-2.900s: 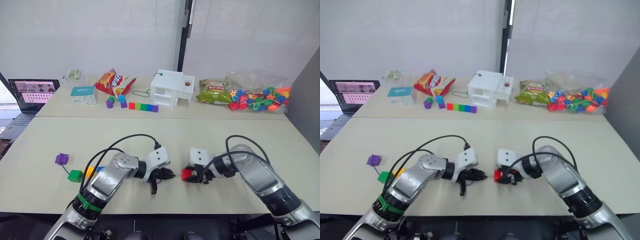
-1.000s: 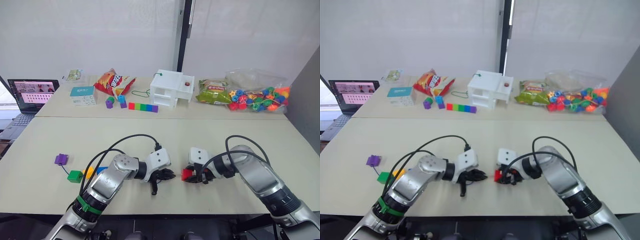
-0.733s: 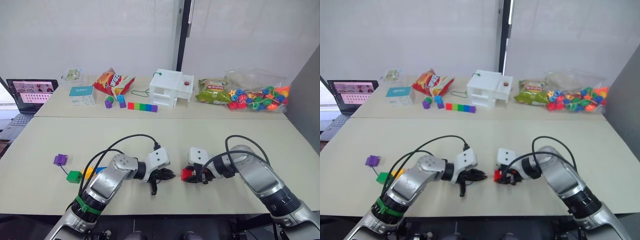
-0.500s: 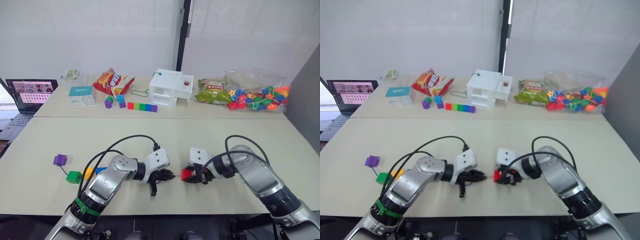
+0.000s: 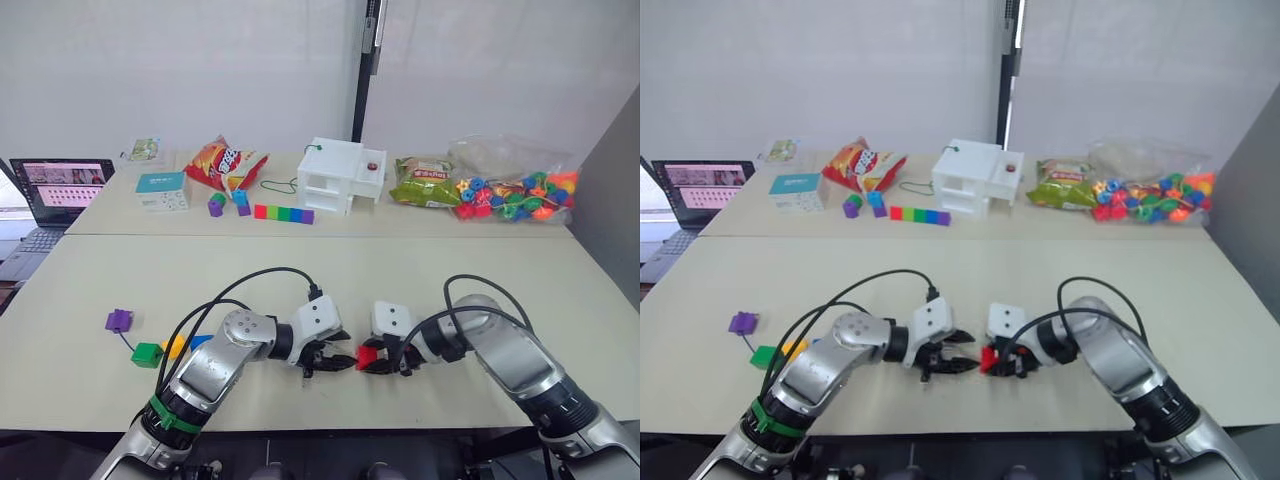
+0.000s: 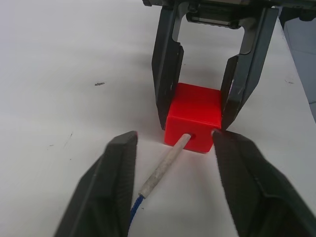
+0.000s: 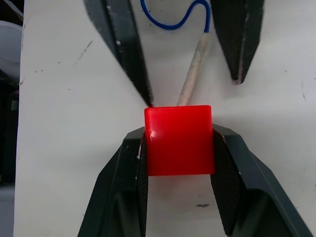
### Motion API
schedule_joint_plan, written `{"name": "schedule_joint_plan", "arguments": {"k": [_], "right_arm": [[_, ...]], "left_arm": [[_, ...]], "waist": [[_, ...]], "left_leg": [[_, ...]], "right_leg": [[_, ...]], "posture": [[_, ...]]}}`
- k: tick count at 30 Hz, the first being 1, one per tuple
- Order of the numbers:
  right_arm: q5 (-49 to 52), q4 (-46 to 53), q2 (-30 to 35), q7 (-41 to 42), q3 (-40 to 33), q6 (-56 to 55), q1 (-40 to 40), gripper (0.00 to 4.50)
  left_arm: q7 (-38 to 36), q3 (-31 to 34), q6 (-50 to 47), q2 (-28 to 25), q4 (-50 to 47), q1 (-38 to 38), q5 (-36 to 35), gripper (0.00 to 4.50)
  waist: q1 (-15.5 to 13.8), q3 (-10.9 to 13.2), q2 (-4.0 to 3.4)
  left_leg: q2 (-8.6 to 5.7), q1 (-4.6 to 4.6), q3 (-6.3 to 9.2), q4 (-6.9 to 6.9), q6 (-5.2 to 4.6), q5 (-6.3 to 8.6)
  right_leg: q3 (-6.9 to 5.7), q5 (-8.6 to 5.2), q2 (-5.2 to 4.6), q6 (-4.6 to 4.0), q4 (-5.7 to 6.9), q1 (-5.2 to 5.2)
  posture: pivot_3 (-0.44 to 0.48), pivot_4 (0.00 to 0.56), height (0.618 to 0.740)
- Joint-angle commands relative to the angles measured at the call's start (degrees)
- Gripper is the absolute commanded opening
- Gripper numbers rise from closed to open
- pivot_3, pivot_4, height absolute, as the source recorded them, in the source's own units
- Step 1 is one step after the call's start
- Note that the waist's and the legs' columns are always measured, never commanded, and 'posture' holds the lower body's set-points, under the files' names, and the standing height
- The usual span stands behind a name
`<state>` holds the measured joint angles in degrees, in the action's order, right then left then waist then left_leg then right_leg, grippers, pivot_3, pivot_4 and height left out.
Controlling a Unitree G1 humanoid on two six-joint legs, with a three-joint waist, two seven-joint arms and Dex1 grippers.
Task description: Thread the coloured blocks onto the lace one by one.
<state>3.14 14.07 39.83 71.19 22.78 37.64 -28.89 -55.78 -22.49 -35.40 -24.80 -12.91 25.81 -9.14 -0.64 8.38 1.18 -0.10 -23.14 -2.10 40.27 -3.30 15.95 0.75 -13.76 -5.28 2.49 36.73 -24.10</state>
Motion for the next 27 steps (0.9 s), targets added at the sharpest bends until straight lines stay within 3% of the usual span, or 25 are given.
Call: {"name": "schedule_joint_plan", "arguments": {"k": [1, 18, 27], "right_arm": [[2.14, 1.94, -0.60, 0.57, 1.61, 0.52, 1.06, 1.20], [1.83, 0.70, -0.53, -0.37, 1.80, -0.09, 1.22, 1.20], [1.91, 1.16, -0.37, -0.38, 1.86, 0.40, 1.13, 1.20]], "left_arm": [[-0.33, 0.14, 0.44, -0.32, -2.64, 0.05, -1.39, 2.61], [-3.77, 6.80, -2.12, -10.96, -6.92, -3.82, -8.91, 2.61], [-2.47, 5.47, 3.57, -9.31, -0.02, -2.90, -6.21, 2.61]], "waist": [[0.00, 0.00, 0.00], [0.12, 0.00, 0.00], [0.09, 0.00, 0.00]], "left_leg": [[0.00, 0.00, 0.00, 0.00, 0.00, 0.00], [0.02, 0.03, 0.00, -0.04, 0.01, 0.00], [0.01, 0.04, -0.01, -0.04, 0.01, 0.00]], "right_leg": [[0.00, 0.00, 0.00, 0.00, 0.00, 0.00], [0.01, -0.01, 0.01, -0.01, 0.01, -0.02], [0.00, -0.01, 0.02, -0.02, 0.01, -0.01]], "posture": [[0.000, 0.150, 0.740], [0.000, 0.150, 0.740], [0.000, 0.150, 0.740]]}}
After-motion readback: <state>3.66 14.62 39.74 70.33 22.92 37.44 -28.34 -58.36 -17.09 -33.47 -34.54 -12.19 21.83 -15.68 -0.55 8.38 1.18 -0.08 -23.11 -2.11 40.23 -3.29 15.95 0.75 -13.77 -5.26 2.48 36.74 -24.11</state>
